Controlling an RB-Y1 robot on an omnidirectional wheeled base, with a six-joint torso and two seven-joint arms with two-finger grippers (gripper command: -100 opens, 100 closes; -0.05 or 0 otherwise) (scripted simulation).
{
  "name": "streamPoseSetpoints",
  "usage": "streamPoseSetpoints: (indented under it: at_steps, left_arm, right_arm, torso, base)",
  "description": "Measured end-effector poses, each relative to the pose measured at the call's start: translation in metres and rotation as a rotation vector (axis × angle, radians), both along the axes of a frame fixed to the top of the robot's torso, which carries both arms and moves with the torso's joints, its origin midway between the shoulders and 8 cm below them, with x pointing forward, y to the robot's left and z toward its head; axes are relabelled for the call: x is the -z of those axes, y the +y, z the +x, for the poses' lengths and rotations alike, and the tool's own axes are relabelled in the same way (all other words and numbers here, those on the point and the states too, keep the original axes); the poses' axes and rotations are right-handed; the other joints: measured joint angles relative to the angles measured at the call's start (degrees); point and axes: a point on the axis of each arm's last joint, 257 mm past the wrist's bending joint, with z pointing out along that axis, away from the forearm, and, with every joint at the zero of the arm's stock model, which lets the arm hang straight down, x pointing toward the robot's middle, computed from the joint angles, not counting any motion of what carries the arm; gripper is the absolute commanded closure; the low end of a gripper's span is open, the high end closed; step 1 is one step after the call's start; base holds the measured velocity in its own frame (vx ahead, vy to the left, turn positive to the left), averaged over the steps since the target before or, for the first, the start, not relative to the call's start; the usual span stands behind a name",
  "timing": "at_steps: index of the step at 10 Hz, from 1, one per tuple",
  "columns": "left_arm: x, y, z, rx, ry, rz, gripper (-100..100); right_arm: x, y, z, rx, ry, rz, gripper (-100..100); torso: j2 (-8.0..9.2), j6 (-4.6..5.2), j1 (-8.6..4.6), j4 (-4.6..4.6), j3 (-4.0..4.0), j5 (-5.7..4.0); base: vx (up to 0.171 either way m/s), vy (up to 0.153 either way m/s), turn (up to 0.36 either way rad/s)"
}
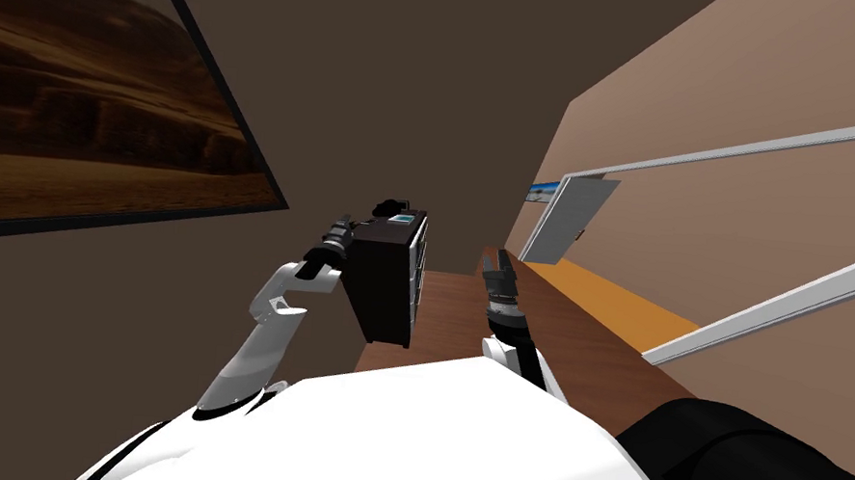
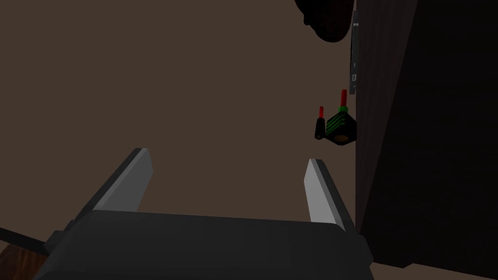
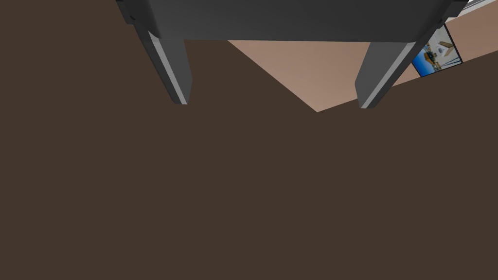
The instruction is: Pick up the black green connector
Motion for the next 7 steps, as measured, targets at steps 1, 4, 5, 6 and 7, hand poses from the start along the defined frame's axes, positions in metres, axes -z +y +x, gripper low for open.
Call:
streamPoseSetpoints:
  at_steps: [1, 4, 5, 6, 7]
  left_arm:
    - [0.001, 0.002, 0.003, -0.011, 0.013, -0.008, -100]
    - [-0.004, 0.022, 0.018, -0.062, 0.049, -0.041, -100]
    - [-0.008, 0.033, 0.022, -0.085, 0.06, -0.054, -100]
    - [-0.009, 0.04, 0.026, -0.105, 0.072, -0.071, -100]
    - [-0.009, 0.043, 0.029, -0.116, 0.082, -0.08, -100]
  right_arm:
    - [0.0, 0.0, 0.0, 0.0, 0.0, 0.0, 0]
    - [0.0, 0.0, 0.0, 0.0, 0.0, 0.0, 0]
    - [0.0, 0.0, 0.0, 0.0, 0.0, 0.0, 0]
    - [0.0, 0.0, 0.0, 0.0, 0.0, 0.0, 0]
    - [0.0, 0.0, 0.0, 0.0, 0.0, 0.0, 0]
  torso:
    - [-0.01, -0.01, 0.05, -0.01, -0.01, 0.02]
    - [-0.02, -0.02, 0.07, -0.01, -0.01, 0.02]
    - [-0.03, 0.0, 0.04, -0.01, -0.02, 0.01]
    - [-0.03, -0.01, 0.04, -0.01, -0.02, 0.01]
    - [-0.03, -0.02, 0.07, -0.01, -0.02, 0.02]
  base:
    - [0.0, -0.017, -0.042]
    - [0.0, -0.015, -0.022]
    - [0.005, -0.018, -0.028]
    - [0.005, -0.007, 0.003]
    - [0.009, -0.016, -0.058]
